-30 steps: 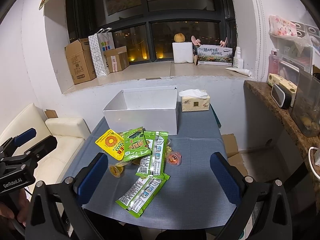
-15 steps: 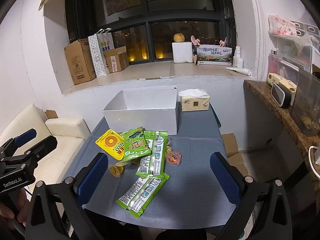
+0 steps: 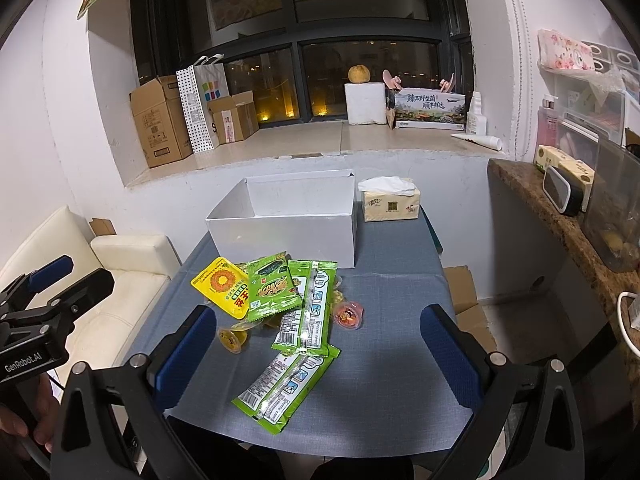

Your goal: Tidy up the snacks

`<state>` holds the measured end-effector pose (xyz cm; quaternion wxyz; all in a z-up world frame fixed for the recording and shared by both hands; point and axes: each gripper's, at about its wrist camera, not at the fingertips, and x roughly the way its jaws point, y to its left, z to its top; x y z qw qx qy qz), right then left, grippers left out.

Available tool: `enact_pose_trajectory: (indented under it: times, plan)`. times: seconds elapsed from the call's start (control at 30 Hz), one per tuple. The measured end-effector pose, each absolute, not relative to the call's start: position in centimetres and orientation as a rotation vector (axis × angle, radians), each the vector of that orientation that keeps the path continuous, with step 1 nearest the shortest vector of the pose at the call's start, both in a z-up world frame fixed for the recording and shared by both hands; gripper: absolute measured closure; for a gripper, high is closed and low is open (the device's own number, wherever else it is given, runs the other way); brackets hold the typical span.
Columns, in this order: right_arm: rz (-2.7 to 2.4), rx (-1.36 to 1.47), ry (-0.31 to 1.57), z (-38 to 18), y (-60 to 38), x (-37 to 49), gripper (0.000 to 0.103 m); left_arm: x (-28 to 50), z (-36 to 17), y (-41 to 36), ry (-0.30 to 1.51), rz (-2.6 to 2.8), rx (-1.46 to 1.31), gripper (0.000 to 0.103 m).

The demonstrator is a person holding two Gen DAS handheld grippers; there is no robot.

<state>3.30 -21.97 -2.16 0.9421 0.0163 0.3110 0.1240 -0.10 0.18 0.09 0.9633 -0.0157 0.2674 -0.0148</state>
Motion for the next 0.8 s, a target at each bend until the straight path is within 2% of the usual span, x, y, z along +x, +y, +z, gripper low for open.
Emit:
enact_pose_trajectory:
  times: [0.43,0.63,0.8]
  plan:
    - [0.290,0.003,0.671,-3.7,-20.7,4.5,0.000,0.2,-0.3,0.9,0.549,-0.025,-0.049,0.000]
    - [0.340,-0.139,0.705,-7.4,-16.5,9.0,0.000,0.1,-1.4,2.4,0.563,-0.003,-0.068,0.000]
    - [0.400,-0.143,0.776,-11.0,-13.1,14.8,0.000,0.5,-2.4,4.7,0.583,0.048,-0.091,0.000]
